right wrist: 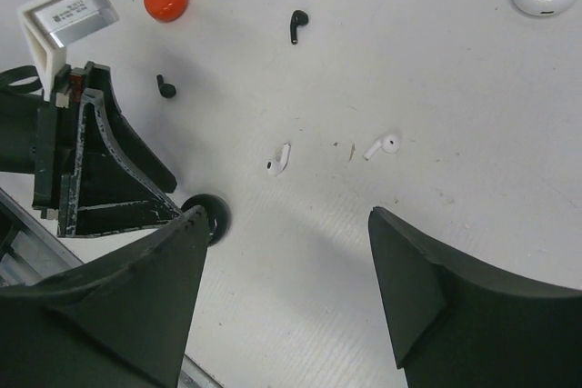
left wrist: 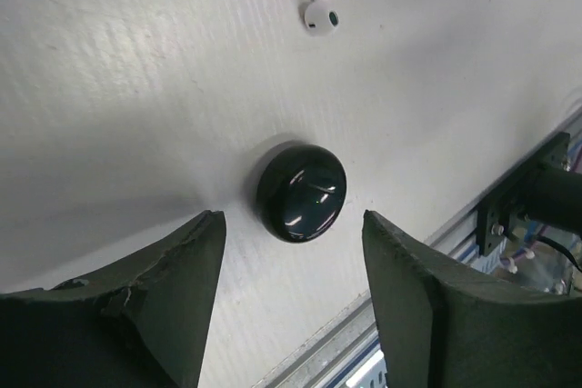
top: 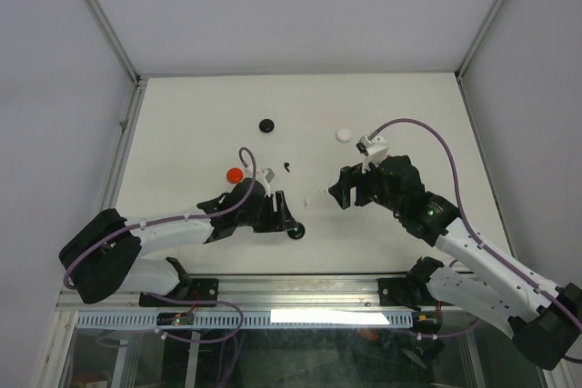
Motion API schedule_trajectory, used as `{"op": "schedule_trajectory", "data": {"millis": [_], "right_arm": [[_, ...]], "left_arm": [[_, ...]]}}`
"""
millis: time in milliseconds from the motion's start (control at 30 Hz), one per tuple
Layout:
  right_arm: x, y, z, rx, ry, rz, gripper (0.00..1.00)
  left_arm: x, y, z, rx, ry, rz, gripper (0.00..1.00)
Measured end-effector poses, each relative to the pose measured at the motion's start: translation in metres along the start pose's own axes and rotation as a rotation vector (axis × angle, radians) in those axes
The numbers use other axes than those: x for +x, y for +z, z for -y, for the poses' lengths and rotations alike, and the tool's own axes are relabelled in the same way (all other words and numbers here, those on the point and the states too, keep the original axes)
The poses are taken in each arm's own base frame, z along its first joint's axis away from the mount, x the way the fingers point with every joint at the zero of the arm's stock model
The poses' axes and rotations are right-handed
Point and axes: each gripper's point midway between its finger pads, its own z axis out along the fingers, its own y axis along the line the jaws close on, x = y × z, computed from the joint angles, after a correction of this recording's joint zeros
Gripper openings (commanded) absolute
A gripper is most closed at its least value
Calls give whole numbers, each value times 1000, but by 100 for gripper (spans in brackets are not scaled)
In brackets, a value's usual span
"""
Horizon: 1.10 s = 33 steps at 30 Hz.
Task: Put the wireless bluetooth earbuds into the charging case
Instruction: Place the charging case at the center of the board, then pick up the charging case at the center of the board.
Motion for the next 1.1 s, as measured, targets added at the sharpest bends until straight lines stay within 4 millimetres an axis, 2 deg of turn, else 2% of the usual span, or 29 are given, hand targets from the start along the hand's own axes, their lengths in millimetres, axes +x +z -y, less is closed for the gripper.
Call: {"op": "schedule_trajectory", "data": {"millis": [133,300,500,667,867,933,1100], "right_arm": [[-3,-1,3,18,-2,13,75],[-6,-4,7,37,-6,33,77],[-3,-6,14,71,-5,42,82],[-4,-9,19,96,-4,61,86],[-5,-11,24,121,-2,84,92],[-5,-11,25,129,0,87,93],[-8,-14,27,137,3,107,94]], "left_arm": [[-17,-12,-3,-79,21,50,74],[-52,-35,-12,-185,49,140,84],[-96,-64,-37,-323,46,243,86],[-129,-75,-60,-428,50,268,88],[-194,-62,-69,-514,124,300,89],[-219,-48,-73,-532,156,299,89],[-258,-11,-91,-554,200,267,87]]}}
